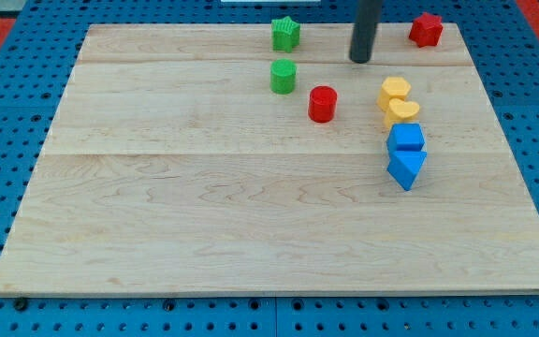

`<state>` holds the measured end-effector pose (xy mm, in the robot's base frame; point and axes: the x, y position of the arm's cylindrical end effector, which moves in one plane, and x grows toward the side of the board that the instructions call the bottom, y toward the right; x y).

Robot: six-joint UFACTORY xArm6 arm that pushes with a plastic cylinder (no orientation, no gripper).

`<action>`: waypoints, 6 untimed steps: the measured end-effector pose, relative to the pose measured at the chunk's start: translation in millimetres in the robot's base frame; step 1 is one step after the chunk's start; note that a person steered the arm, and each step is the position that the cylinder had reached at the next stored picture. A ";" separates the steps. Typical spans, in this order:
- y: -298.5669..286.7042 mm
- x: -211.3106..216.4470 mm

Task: Point your arm towards the yellow hexagon

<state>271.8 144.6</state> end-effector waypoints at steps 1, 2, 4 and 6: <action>29.1 22.5; 39.4 43.7; 38.7 74.2; 25.7 79.6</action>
